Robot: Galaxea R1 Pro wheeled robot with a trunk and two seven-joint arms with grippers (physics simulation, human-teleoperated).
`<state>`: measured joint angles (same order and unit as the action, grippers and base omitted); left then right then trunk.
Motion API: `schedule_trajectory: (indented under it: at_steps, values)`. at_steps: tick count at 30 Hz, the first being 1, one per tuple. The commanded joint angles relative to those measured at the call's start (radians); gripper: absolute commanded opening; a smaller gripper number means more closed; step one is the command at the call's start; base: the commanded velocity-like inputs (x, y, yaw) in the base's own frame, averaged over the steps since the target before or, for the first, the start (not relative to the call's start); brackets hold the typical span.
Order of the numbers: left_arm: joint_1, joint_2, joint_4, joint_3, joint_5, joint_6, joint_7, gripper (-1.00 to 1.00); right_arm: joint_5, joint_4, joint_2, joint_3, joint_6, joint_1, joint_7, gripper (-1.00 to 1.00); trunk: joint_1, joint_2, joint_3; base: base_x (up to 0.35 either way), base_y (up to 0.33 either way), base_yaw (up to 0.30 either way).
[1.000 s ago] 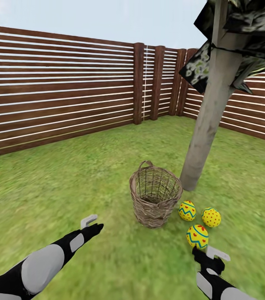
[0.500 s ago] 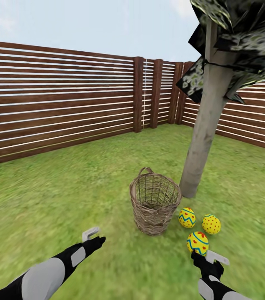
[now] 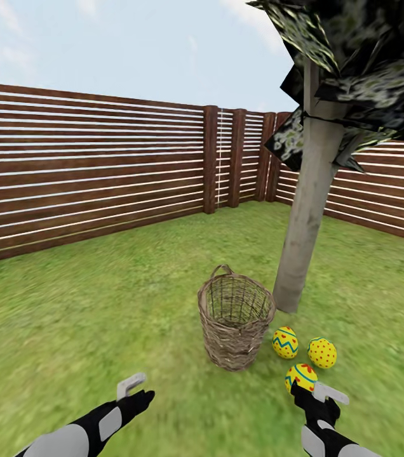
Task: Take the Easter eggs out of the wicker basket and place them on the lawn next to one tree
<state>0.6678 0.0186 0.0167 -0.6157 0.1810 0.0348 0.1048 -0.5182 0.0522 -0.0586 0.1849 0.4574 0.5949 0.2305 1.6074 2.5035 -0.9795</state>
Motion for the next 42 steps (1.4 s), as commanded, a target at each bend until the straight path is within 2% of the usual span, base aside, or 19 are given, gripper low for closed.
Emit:
schedule_trajectory:
  at_steps: [1, 16, 42]
  values:
    - [-0.002, 0.000, 0.002, -0.009, 0.009, 0.004, 0.003, 1.00, -0.006, 0.000, 0.000, 0.008, 0.001, 0.000, 0.004, 1.00, -0.001, 0.000, 0.003, 0.000, 0.000, 0.000]
    - [-0.007, -0.001, 0.002, -0.009, 0.013, 0.005, 0.002, 1.00, -0.010, -0.003, 0.002, 0.008, 0.001, 0.000, 0.004, 1.00, -0.007, -0.003, 0.061, 0.000, 0.000, 0.000]
    - [-0.008, -0.003, 0.002, -0.009, 0.012, 0.005, 0.001, 1.00, -0.011, -0.028, 0.033, 0.007, 0.002, -0.001, 0.003, 1.00, -0.107, -0.185, 0.143, 0.000, 0.000, 0.000]
